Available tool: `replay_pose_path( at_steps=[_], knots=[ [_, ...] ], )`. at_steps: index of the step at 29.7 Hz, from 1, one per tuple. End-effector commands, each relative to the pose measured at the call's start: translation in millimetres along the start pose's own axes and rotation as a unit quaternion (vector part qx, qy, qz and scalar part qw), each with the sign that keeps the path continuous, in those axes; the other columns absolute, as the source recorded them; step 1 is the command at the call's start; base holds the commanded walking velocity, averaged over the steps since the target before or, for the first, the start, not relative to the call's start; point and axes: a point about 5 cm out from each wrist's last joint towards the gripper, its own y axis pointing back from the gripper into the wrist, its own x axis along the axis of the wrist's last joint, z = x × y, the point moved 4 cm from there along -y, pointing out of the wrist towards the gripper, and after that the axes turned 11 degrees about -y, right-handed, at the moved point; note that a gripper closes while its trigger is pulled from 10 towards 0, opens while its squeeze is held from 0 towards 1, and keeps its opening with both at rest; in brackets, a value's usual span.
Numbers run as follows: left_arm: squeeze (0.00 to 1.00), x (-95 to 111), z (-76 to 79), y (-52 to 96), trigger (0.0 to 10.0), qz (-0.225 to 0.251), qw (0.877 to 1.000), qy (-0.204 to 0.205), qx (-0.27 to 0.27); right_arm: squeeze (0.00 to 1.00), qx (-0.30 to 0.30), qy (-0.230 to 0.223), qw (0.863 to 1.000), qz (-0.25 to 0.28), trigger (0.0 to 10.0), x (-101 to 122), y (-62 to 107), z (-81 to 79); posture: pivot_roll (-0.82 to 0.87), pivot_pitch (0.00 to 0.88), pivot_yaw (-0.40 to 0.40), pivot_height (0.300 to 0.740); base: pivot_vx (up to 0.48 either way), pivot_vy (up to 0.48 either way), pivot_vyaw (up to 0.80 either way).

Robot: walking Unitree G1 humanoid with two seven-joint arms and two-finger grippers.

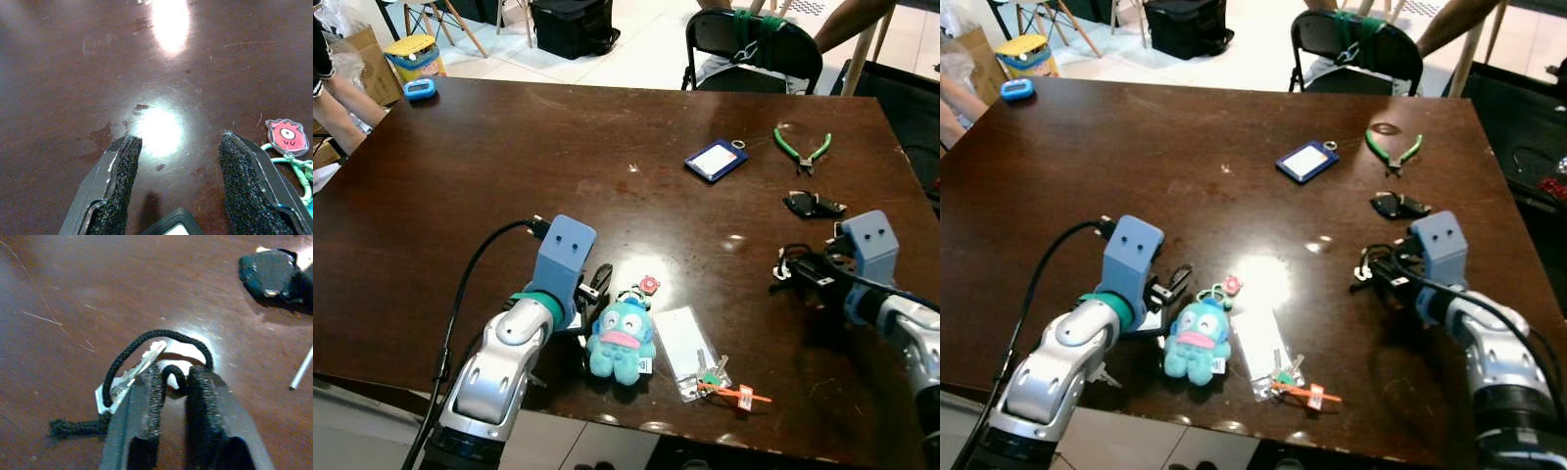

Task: Hang keys on a hook

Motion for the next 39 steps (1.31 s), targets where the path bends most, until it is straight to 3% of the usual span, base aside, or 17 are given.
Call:
replay_pose_path(
  at_steps=[1, 9, 15, 16, 17, 18, 20, 22, 23, 25, 26, 28, 29, 31, 33, 34, 39],
  knots=[
    [0.00, -7, -1.5, 1.7, 10.0, -0.013, 1.000, 0.003, 0.004, 0.00, 0.004, -0.001, 1.000, -0.006, 0.0, -6, -2.9, -4.0, -0.12, 0.166, 0.143, 0.740, 0.000, 0.000, 0.00],
    [0.00, -8, -1.3, 1.4, 10.0, -0.013, 1.000, 0.003, 0.003, 0.00, 0.001, -0.006, 1.000, 0.023, 0.0, 7, -4.8, -4.5, -0.12, 0.165, 0.145, 0.740, 0.000, 0.000, 0.00],
    [0.00, -5, -2.2, 0.5, 10.0, -0.010, 1.000, 0.003, 0.004, 0.00, 0.018, -0.020, 0.994, 0.106, 0.0, 45, -6.2, -19.5, -0.13, 0.156, 0.149, 0.740, 0.000, 0.000, 0.00],
    [0.00, -3, -4.5, 0.5, 10.0, -0.005, 1.000, 0.003, 0.009, 0.00, 0.031, -0.031, 0.987, 0.156, 3.5, 66, -4.6, -31.9, -0.13, 0.146, 0.150, 0.740, 0.000, 0.000, 0.00],
    [0.00, -3, -4.5, 0.5, 10.0, -0.005, 1.000, 0.003, 0.009, 0.00, 0.031, -0.031, 0.987, 0.156, 3.5, 66, -4.6, -31.9, -0.13, 0.146, 0.150, 0.740, 0.000, 0.000, 0.00],
    [0.00, 2, -8.6, 0.9, 10.0, 0.002, 1.000, 0.005, 0.018, 0.00, 0.036, -0.047, 0.976, 0.208, 10.0, 88, -1.1, -42.4, -0.13, 0.139, 0.152, 0.740, 0.000, 0.000, 0.00],
    [0.00, 2, -8.6, 0.9, 10.0, 0.002, 1.000, 0.005, 0.018, 0.00, 0.036, -0.047, 0.976, 0.208, 10.0, 88, -1.1, -42.4, -0.13, 0.139, 0.152, 0.740, 0.000, 0.000, 0.00],
    [0.00, 6, -13.0, 1.5, 10.0, 0.008, 1.000, 0.007, 0.027, 0.00, 0.042, -0.065, 0.967, 0.243, 10.0, 102, 2.7, -50.8, -0.13, 0.137, 0.153, 0.740, 0.000, 0.000, 0.00],
    [0.00, 17, -23.2, 3.8, 10.0, 0.023, 0.999, 0.010, 0.044, 0.00, 0.043, -0.090, 0.955, 0.281, 10.0, 113, 5.6, -64.2, -0.13, 0.124, 0.158, 0.740, 0.000, 0.000, 0.00],
    [0.00, 17, -23.2, 3.8, 10.0, 0.023, 0.999, 0.010, 0.044, 0.00, 0.043, -0.090, 0.955, 0.281, 10.0, 113, 5.6, -64.2, -0.13, 0.124, 0.158, 0.740, 0.000, 0.000, 0.00],
    [0.00, 28, -33.1, 7.2, 10.0, 0.038, 0.997, 0.012, 0.061, 0.00, 0.046, -0.116, 0.943, 0.307, 10.0, 120, 7.6, -78.9, -0.13, 0.118, 0.160, 0.740, 0.000, 0.000, 0.00],
    [0.00, 28, -33.1, 7.2, 10.0, 0.038, 0.997, 0.012, 0.061, 0.00, 0.046, -0.116, 0.943, 0.307, 10.0, 120, 7.6, -78.9, -0.13, 0.118, 0.160, 0.740, 0.000, 0.000, 0.00],
    [0.00, 38, -44.4, 13.3, 10.0, 0.054, 0.995, 0.000, 0.084, 0.00, 0.044, -0.147, 0.932, 0.328, 10.0, 121, 7.7, -95.8, -0.12, 0.103, 0.160, 0.740, 0.000, 0.000, 0.00],
    [0.00, 43, -51.3, 17.7, 10.0, 0.063, 0.993, -0.009, 0.099, 0.00, 0.042, -0.167, 0.925, 0.340, 10.0, 121, 8.2, -106.1, -0.12, 0.103, 0.160, 0.740, 0.000, 0.000, 0.00],
    [0.00, 43, -51.3, 17.7, 10.0, 0.063, 0.993, -0.009, 0.099, 0.00, 0.042, -0.167, 0.925, 0.340, 10.0, 121, 8.2, -106.1, -0.12, 0.103, 0.160, 0.740, 0.000, 0.000, 0.00],
    [0.00, 44, -58.4, 24.5, 10.0, 0.070, 0.990, -0.019, 0.121, 0.00, 0.033, -0.164, 0.925, 0.342, 10.0, 114, 6.7, -117.5, -0.12, 0.068, 0.149, 0.740, 0.000, 0.000, 0.00],
    [0.00, 37, -73.0, 35.2, 10.0, 0.068, 0.983, -0.030, 0.169, 0.00, 0.006, -0.135, 0.929, 0.344, 10.0, 101, 5.1, -132.0, -0.12, 0.042, 0.142, 0.740, -0.065, 0.000, 0.00]
  ],
)
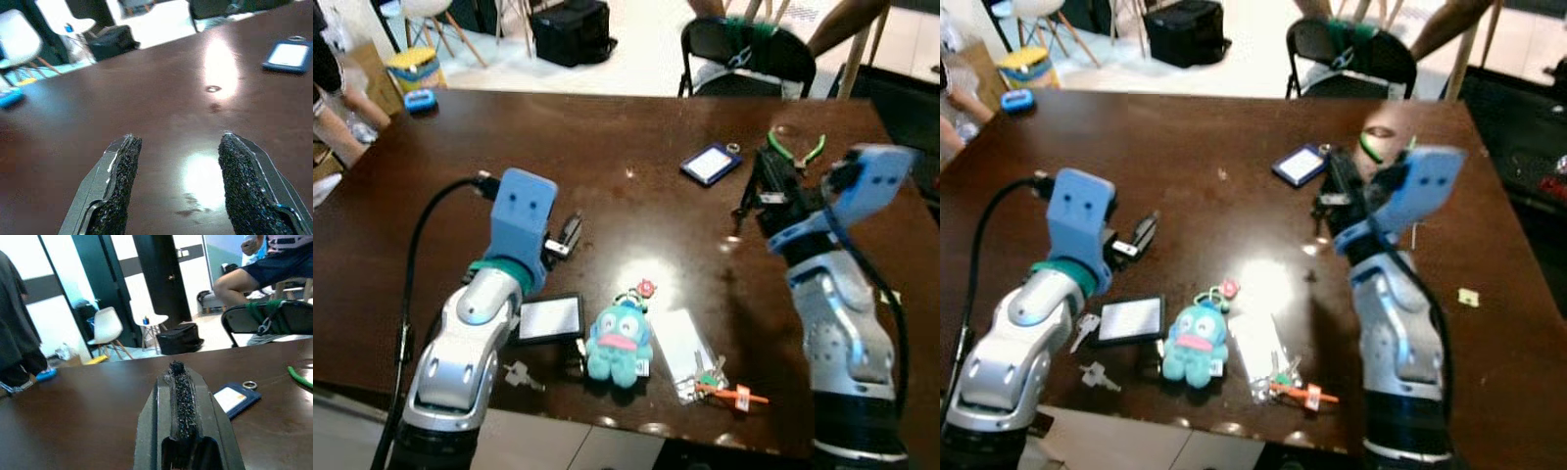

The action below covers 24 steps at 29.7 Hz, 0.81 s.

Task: Hang keys on a hook

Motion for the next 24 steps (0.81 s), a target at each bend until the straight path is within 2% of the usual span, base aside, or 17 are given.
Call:
replay_pose_path(
  at_steps=[1, 8, 24],
  knots=[
    [0.00, -8, -11.1, 3.6, 10.0, -0.010, 1.000, -0.005, 0.028, 0.00, -0.001, 0.019, 1.000, 0.010, 10.0, -1, 2.6, -6.5, -0.12, 0.031, 0.140, 0.740, -0.326, 0.000, 0.00],
    [0.00, -10, -18.9, 1.7, 10.0, -0.015, 0.999, -0.004, 0.043, 0.00, -0.003, 0.019, 1.000, -0.007, 10.0, -13, 1.3, -22.2, -0.12, 0.014, 0.135, 0.740, -0.421, 0.000, 0.00],
    [0.00, -11, -20.0, 1.6, 10.0, -0.020, 0.999, -0.001, 0.050, 0.00, -0.003, 0.024, 0.999, -0.024, 10.0, -22, 3.8, -34.9, -0.12, 0.001, 0.129, 0.740, -0.438, 0.000, 0.00]
  ],
)
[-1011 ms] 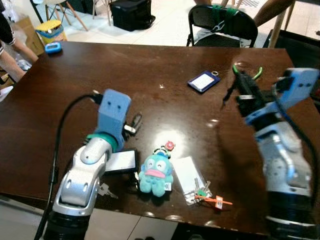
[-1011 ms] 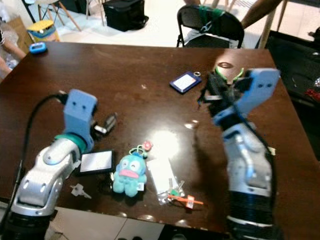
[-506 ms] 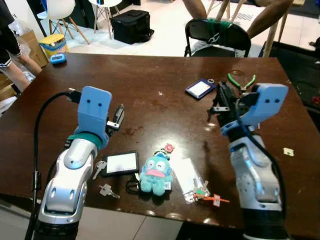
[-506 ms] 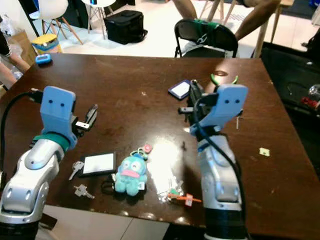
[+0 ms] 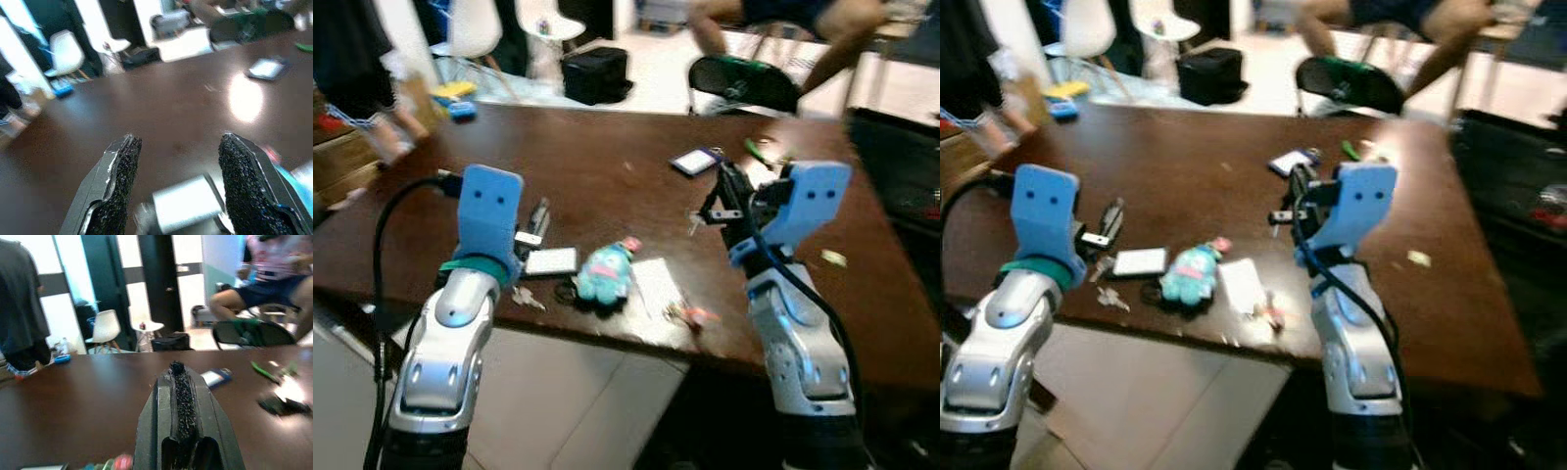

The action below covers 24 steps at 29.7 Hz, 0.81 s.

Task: Hang keys on a hook

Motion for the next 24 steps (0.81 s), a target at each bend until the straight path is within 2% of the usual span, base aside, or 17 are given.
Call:
replay_pose_path(
  at_steps=[1, 9, 13, 14, 24],
  knots=[
    [0.00, -1, -5.4, 0.2, 10.0, -0.002, 1.000, -0.004, 0.009, 0.00, 0.012, 0.003, 1.000, 0.000, 10.0, 0, -1.7, -8.3, -0.12, 0.001, 0.129, 0.740, -0.435, 0.000, 0.00],
    [0.00, -6, -4.9, -2.3, 10.0, -0.008, 1.000, 0.000, 0.008, 0.00, 0.012, 0.027, 0.999, -0.012, 10.0, -9, -0.9, -9.4, -0.12, 0.002, 0.128, 0.740, -0.423, 0.000, 0.00],
    [0.00, -6, -1.4, -5.2, 10.0, -0.007, 1.000, 0.012, 0.010, 0.00, 0.016, 0.049, 0.998, -0.024, 10.0, -14, -1.4, -8.4, -0.13, 0.006, 0.095, 0.740, -0.411, 0.000, 0.00],
    [0.00, -4, 1.1, -6.4, 10.0, -0.005, 1.000, 0.018, 0.012, 0.00, 0.021, 0.059, 0.998, -0.027, 10.0, -15, -2.3, -7.1, -0.15, 0.011, 0.058, 0.740, -0.405, 0.000, 0.00],
    [0.00, -2, 8.3, -7.6, 10.0, 0.000, 0.999, 0.044, 0.027, 0.00, 0.044, 0.099, 0.993, -0.039, 10.0, -13, -9.4, -2.8, -0.16, 0.015, 0.009, 0.740, -0.405, 0.000, 0.00]
  ],
)
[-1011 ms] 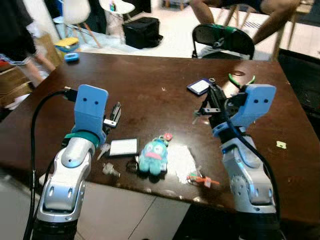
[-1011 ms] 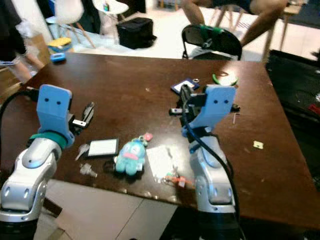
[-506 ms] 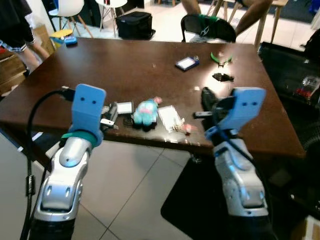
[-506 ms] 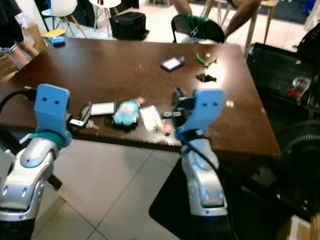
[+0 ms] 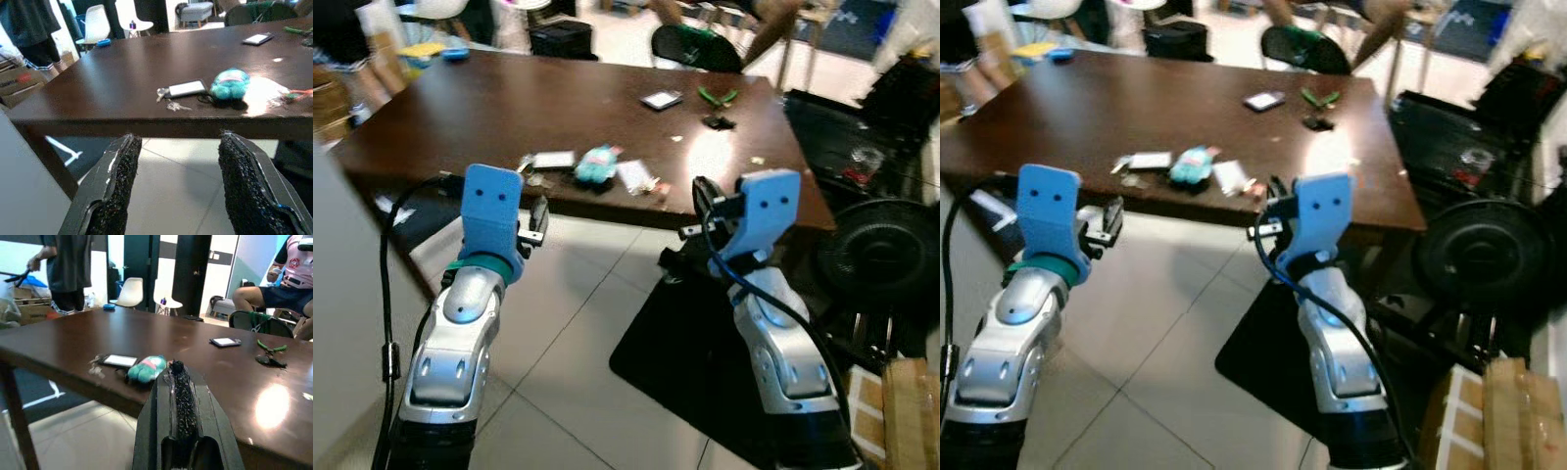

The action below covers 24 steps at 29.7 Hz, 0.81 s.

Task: Hang keys on a hook

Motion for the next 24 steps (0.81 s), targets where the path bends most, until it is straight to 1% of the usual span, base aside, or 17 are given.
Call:
replay_pose_path(
  at_steps=[1, 2, 5, 7, 10, 14, 15, 17, 20, 21, 24],
  knots=[
    [0.00, -1, 8.3, 0.5, 10.0, -0.001, 1.000, 0.008, -0.012, 0.00, -0.005, 0.006, 1.000, -0.008, 10.0, -3, 2.1, 6.0, -0.16, 0.015, 0.009, 0.740, -0.409, 0.000, 0.00],
    [0.00, -2, 7.1, -0.1, 10.0, -0.001, 1.000, 0.008, -0.009, 0.00, 0.003, 0.018, 1.000, -0.007, 10.0, -3, -0.2, 4.2, -0.16, 0.016, 0.010, 0.740, -0.405, 0.000, 0.00],
    [0.00, -2, 5.8, -0.7, 10.0, -0.001, 1.000, 0.007, -0.008, 0.00, 0.008, 0.025, 1.000, -0.006, 10.0, -2, -1.1, 2.5, -0.16, 0.016, 0.010, 0.740, -0.405, 0.000, 0.00],
    [0.00, 0, 6.3, -1.4, 10.0, 0.001, 1.000, 0.007, -0.010, 0.00, 0.019, 0.029, 0.999, -0.003, 10.0, -2, -1.0, -1.6, -0.15, 0.016, 0.015, 0.740, 0.000, 0.000, 0.80],
    [0.00, 0, 7.3, -1.8, 10.0, 0.001, 1.000, 0.006, -0.012, 0.00, 0.022, 0.030, 0.999, -0.001, 10.0, -2, -0.9, -3.1, -0.15, 0.016, 0.015, 0.740, 0.000, 0.000, 0.79],
    [0.00, 1, 12.8, -2.6, 10.0, -0.002, 1.000, -0.001, -0.022, 0.00, 0.027, 0.030, 0.999, 0.006, 10.0, 1, -2.4, -5.5, -0.15, 0.014, 0.029, 0.740, 0.000, 0.000, 0.78],
    [0.00, 4, 16.2, -2.3, 10.0, 0.000, 0.999, -0.004, -0.032, 0.00, 0.027, 0.030, 0.999, 0.013, 10.0, 4, -4.0, -5.8, -0.15, 0.013, 0.039, 0.740, 0.000, 0.000, 0.78],
    [0.00, 4, 17.2, -2.3, 10.0, 0.002, 0.999, -0.004, -0.034, 0.00, 0.027, 0.030, 0.999, 0.015, 10.0, 5, -4.5, -5.8, -0.15, 0.013, 0.039, 0.740, 0.000, 0.000, 0.78],
    [0.00, 6, 17.7, -2.4, 10.0, 0.007, 0.999, -0.007, -0.036, 0.00, 0.027, 0.029, 0.999, 0.018, 10.0, 7, -5.1, -6.1, -0.15, 0.013, 0.044, 0.740, 0.000, 0.000, 0.78],
    [0.00, 11, 17.7, -3.4, 10.0, 0.019, 0.999, -0.012, -0.038, 0.00, 0.028, 0.027, 0.999, 0.023, 10.0, 10, -5.7, -7.6, -0.15, 0.012, 0.051, 0.740, 0.000, 0.000, 0.78],
    [0.00, 14, 17.6, -4.1, 10.0, 0.028, 0.999, -0.019, -0.038, 0.00, 0.028, 0.025, 0.999, 0.025, 10.0, 10, -5.9, -8.3, -0.15, 0.011, 0.054, 0.740, 0.000, 0.000, 0.78]
  ],
)
